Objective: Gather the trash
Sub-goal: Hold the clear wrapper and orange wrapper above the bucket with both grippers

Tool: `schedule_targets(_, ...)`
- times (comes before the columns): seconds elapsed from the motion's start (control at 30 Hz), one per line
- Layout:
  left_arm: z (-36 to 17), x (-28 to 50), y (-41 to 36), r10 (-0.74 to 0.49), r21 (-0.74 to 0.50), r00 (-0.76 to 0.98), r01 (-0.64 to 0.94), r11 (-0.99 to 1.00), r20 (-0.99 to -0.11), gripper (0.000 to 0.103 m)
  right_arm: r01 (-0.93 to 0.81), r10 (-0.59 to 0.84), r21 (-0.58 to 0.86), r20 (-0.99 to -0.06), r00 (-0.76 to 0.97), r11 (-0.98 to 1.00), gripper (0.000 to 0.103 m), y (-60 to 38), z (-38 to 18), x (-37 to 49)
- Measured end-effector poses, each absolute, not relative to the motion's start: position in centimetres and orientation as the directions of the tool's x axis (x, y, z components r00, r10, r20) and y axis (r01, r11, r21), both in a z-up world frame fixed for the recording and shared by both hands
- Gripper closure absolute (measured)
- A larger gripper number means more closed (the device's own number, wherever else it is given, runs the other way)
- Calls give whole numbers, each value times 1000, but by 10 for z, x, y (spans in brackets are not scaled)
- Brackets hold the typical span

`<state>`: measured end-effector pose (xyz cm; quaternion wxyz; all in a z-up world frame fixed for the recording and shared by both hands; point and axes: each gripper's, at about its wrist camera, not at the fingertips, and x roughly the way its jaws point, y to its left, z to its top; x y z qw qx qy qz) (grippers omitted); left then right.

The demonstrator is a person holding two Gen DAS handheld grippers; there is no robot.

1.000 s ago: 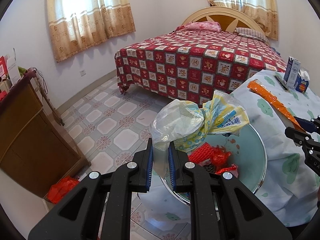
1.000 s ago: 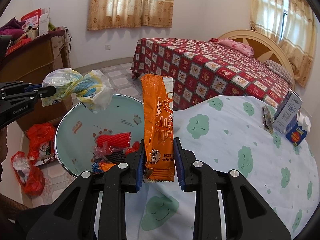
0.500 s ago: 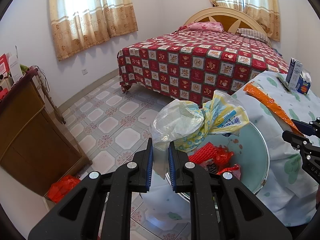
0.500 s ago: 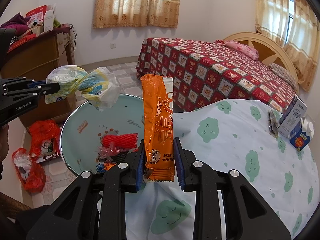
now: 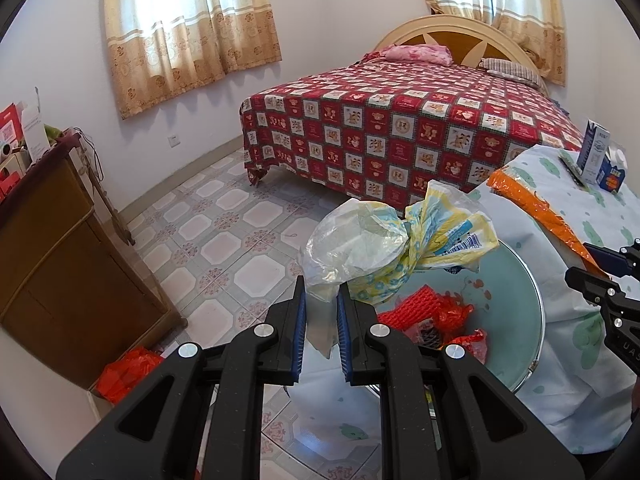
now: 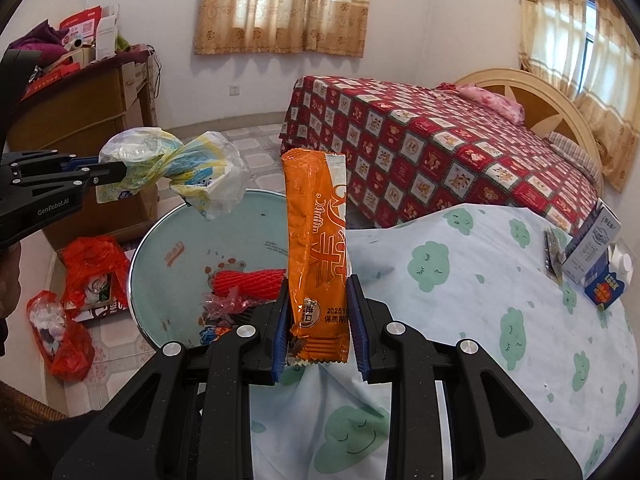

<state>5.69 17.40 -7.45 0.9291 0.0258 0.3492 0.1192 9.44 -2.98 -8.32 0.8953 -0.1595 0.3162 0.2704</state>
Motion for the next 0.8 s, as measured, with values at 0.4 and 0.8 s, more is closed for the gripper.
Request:
schedule_targets(0.4,-74,57,175,239,130,728,-204,970,-643,89,-587,384,-116,-653,653,802,76,-29,-83,94)
schedule_targets(0.8,-74,56,175,238,130,728,-202,971,-643,89,-589,385,-117,-654,652,799,76,-26,-83,94)
